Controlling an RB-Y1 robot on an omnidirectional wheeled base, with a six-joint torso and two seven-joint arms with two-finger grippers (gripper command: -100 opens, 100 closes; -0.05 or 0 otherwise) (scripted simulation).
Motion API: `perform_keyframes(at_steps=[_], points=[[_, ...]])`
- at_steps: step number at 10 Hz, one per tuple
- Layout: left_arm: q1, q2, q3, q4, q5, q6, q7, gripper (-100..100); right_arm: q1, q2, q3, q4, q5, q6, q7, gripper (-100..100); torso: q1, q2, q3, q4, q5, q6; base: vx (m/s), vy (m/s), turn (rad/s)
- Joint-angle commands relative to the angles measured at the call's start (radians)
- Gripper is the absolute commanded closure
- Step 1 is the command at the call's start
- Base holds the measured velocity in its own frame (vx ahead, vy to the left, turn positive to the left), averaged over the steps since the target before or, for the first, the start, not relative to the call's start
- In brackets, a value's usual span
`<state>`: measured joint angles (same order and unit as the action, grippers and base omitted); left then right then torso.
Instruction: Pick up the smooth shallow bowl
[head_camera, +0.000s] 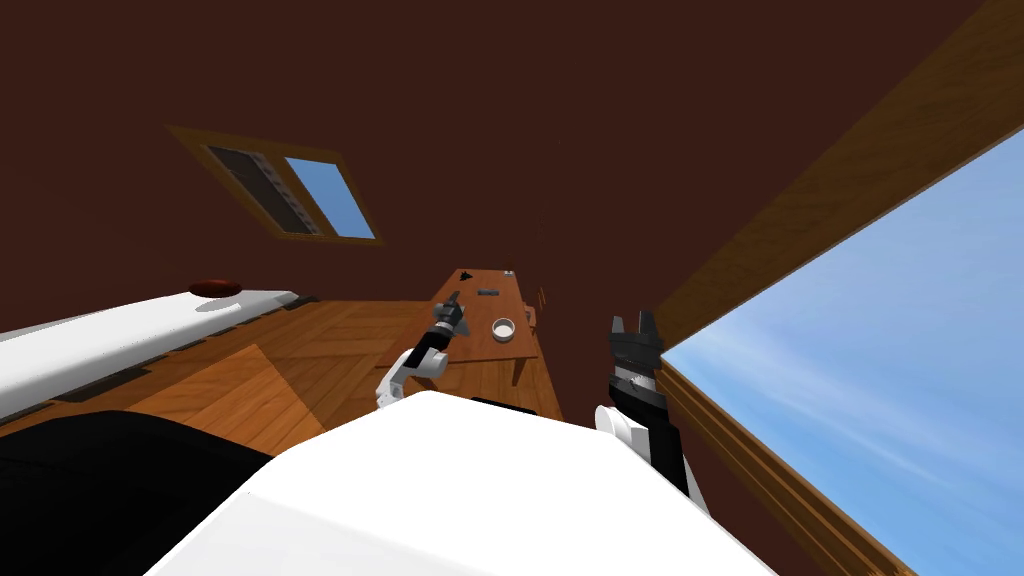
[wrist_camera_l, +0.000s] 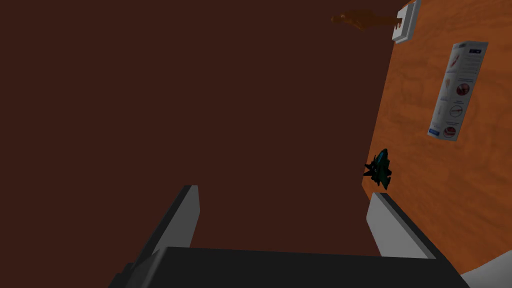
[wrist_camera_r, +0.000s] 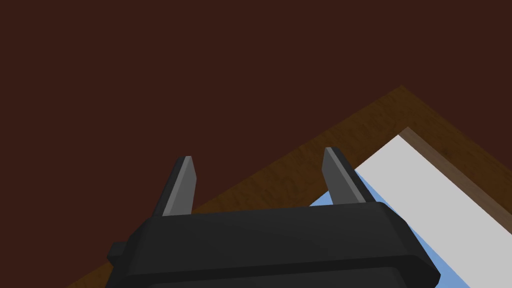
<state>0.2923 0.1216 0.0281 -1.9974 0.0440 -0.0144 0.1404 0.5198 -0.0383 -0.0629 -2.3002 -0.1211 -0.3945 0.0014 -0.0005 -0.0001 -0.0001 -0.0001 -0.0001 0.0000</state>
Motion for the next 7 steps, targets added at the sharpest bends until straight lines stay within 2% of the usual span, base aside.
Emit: perform_keyframes(at_steps=[1, 2, 3, 4, 5, 6, 7], points=[[-0.026, 0.001, 0.000, 0.027, 0.003, 0.034, 0.008, -100, 0.000, 0.000, 0.000, 0.000, 0.000, 0.000, 0.000, 0, 0.000, 0.000, 0.000, 0.000, 0.000, 0.000, -0.002, -0.005, -0.028], [-0.056, 0.004, -0.004, 0.060, 0.009, 0.076, 0.024, -100, 0.000, 0.000, 0.000, 0.000, 0.000, 0.000, 0.000, 0, 0.000, 0.000, 0.000, 0.000, 0.000, 0.000, -0.001, -0.007, -0.048], [-0.056, 0.004, -0.004, 0.060, 0.009, 0.080, 0.024, -100, 0.000, 0.000, 0.000, 0.000, 0.000, 0.000, 0.000, 0, 0.000, 0.000, 0.000, 0.000, 0.000, 0.000, 0.000, -0.003, -0.032], [-0.087, 0.007, -0.009, 0.094, 0.016, 0.122, 0.040, -100, 0.000, 0.000, 0.000, 0.000, 0.000, 0.000, 0.000, 0, 0.000, 0.000, 0.000, 0.000, 0.000, 0.000, 0.005, 0.002, -0.045], [-0.087, 0.007, -0.009, 0.094, 0.016, 0.128, 0.040, -100, 0.000, 0.000, 0.000, 0.000, 0.000, 0.000, 0.000, 0, 0.001, 0.000, 0.000, 0.000, 0.000, 0.000, 0.003, 0.001, -0.039], [-0.118, 0.010, -0.013, 0.129, 0.023, 0.174, 0.056, -100, 0.000, 0.000, 0.000, 0.000, 0.000, 0.000, 0.000, 0, 0.000, 0.000, 0.000, 0.000, 0.000, 0.000, 0.001, -0.001, -0.062], [-0.118, 0.010, -0.013, 0.129, 0.023, 0.177, 0.056, -100, 0.000, 0.000, 0.000, 0.000, 0.000, 0.000, 0.000, 0, 0.000, 0.000, 0.000, 0.000, 0.000, 0.000, -0.002, -0.002, -0.031]])
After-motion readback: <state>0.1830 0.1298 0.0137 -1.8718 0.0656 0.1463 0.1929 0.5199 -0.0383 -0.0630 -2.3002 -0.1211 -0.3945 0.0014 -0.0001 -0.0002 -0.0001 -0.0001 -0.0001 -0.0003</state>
